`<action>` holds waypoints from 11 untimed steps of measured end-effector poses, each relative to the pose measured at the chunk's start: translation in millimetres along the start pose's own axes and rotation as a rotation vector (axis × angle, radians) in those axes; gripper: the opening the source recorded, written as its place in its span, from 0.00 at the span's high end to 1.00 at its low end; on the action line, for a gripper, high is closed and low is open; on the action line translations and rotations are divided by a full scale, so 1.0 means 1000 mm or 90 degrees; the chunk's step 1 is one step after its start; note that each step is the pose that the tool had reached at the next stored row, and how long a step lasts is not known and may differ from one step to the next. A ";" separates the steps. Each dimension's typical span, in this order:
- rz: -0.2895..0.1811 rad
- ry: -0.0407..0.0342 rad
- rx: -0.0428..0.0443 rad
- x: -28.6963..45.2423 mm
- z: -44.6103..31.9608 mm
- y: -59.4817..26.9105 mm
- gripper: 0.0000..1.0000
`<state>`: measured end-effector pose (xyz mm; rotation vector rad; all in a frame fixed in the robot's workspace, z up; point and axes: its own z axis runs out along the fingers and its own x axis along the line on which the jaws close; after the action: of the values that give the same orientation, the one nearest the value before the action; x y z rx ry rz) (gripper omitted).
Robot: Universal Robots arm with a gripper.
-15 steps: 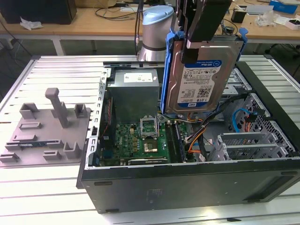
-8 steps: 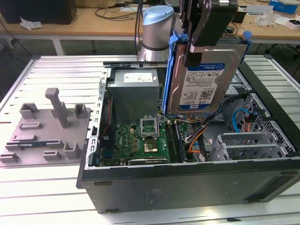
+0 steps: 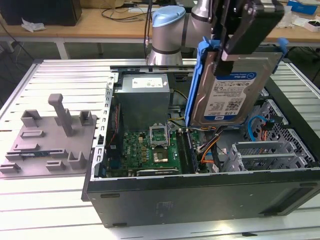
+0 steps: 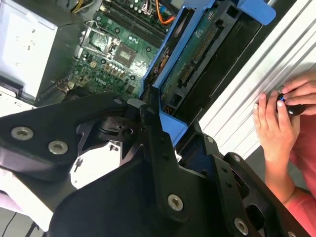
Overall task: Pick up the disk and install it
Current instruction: 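Insert the disk into the insertion slot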
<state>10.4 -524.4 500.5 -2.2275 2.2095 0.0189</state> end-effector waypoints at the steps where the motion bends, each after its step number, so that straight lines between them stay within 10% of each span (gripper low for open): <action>1: 0.000 0.0000 -0.0009 0.0013 0.0000 -0.0019 0.63; 11: 0.000 0.0000 -0.0028 0.0123 0.0000 -0.0352 0.63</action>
<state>45.7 -536.3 500.1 -2.2295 2.2118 0.0237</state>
